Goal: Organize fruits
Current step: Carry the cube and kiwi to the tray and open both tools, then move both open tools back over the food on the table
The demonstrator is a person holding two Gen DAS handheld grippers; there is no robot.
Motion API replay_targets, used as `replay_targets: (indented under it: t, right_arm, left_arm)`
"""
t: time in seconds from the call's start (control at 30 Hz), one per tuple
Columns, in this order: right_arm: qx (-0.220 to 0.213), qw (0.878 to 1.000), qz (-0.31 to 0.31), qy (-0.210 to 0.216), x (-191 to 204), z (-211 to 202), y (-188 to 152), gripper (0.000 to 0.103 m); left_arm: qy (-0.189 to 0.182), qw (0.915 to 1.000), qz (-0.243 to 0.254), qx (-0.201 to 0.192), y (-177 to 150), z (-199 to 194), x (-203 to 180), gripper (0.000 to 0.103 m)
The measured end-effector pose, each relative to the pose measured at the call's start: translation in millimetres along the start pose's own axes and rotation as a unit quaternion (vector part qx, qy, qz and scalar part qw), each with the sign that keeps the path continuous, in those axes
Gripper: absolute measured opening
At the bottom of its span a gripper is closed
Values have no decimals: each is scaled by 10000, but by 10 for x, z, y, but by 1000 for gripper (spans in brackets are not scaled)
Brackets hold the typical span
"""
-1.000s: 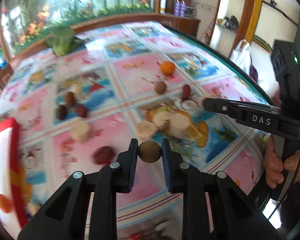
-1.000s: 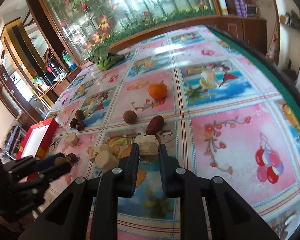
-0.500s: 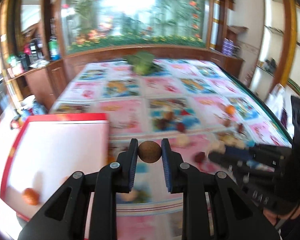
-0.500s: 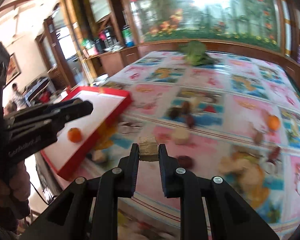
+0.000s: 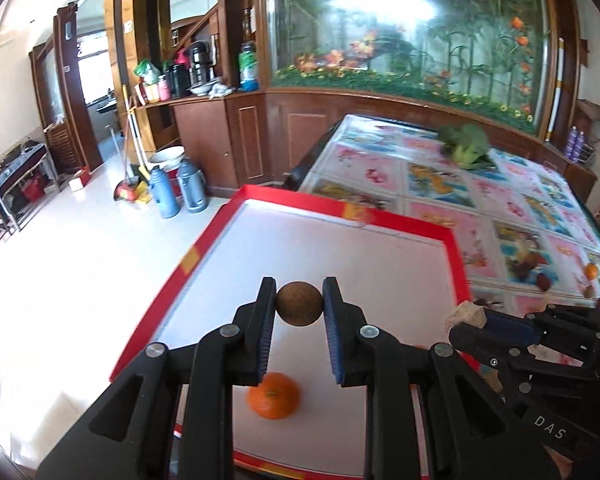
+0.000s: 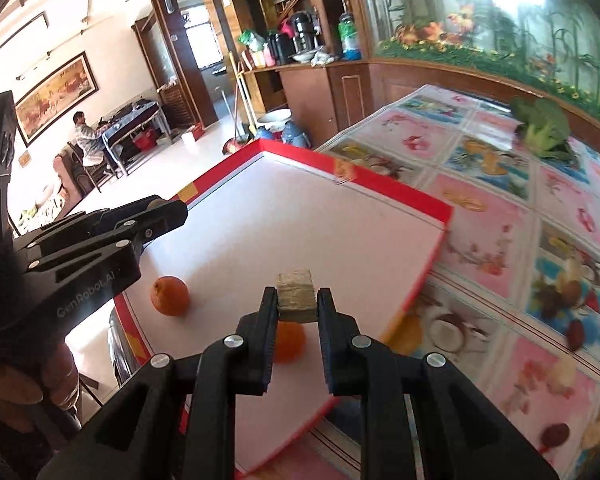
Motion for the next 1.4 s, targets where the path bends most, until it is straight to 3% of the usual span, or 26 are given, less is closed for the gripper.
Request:
replay_targets:
  t: [0.27, 0.63, 0.67, 0.77, 0.83, 1.03, 1.07, 1.13, 1.4]
  right_arm:
    - [360, 9991, -211, 122, 274, 270, 26, 17]
    - [269, 9979, -571, -174, 376, 291, 43, 20]
    - [265, 9979, -567, -166, 370, 285, 39, 20]
    - [289, 9983, -505, -72, 324, 276, 30, 33]
    - [229, 9989, -413, -56, 276, 247, 23, 33]
    - [-26, 9999, 68, 82, -59, 5, 9, 33]
    - [-74, 9999, 118, 70, -121, -38, 1, 33]
    - [-200, 9995, 248, -59, -310, -151, -38, 34]
    - [-369, 9930, 784, -799, -1172, -585, -393, 36]
  left_arm:
    - [310, 9989, -185, 309, -126, 207, 340, 26]
    - [498, 9950, -377, 775, -317, 376, 471, 26]
    - [517, 9949, -375, 775, -329, 364, 470, 29]
    - [607, 9951, -368, 691, -328, 283, 457, 55]
    - [655, 9952, -352, 641, -323, 228, 459, 58]
    - [706, 9949, -345, 632, -336, 97, 459, 60]
    - [723, 9949, -319, 627, -337, 57, 454, 64]
    - [762, 9950, -285, 586, -324, 17, 443, 72]
    - [629, 9969, -56, 467, -286, -159, 258, 79]
Point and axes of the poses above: each gripper's, at about its wrist camera, not at the fingertips, and z roughly the way its jaws point, x to its left, y to its top, the point moved 4 cm from there along z, roughly the way its jaws point, and after that the axes turned 15 degrees about -y, right-handed, at the moved point
